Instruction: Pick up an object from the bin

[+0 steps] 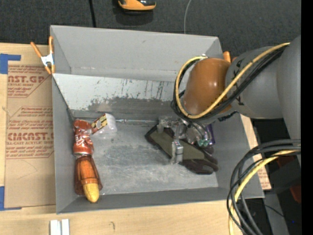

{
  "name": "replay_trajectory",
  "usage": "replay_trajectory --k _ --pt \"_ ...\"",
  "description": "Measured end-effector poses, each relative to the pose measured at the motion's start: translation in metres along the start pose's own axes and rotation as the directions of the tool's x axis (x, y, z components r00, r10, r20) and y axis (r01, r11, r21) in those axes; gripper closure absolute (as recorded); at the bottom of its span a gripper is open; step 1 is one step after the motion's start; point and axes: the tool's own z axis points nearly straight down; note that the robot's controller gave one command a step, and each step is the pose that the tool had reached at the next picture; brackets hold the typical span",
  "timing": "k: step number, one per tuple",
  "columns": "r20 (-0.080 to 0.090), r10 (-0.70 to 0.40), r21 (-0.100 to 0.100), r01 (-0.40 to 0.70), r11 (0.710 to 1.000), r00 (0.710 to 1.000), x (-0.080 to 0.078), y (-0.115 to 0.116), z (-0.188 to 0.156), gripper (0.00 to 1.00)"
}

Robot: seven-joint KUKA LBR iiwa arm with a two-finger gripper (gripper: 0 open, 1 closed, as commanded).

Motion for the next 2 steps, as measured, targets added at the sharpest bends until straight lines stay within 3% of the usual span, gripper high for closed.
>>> replay_trajectory --k 1,2 --pt "-0.002 0.07 -0.005 -0.07 0.998 0.998 -0.012 -0.021 0.007 0.0" --pt "0.002 -0.048 -0.004 0.048 0.999 0.999 0.006 -0.045 0.014 0.0"
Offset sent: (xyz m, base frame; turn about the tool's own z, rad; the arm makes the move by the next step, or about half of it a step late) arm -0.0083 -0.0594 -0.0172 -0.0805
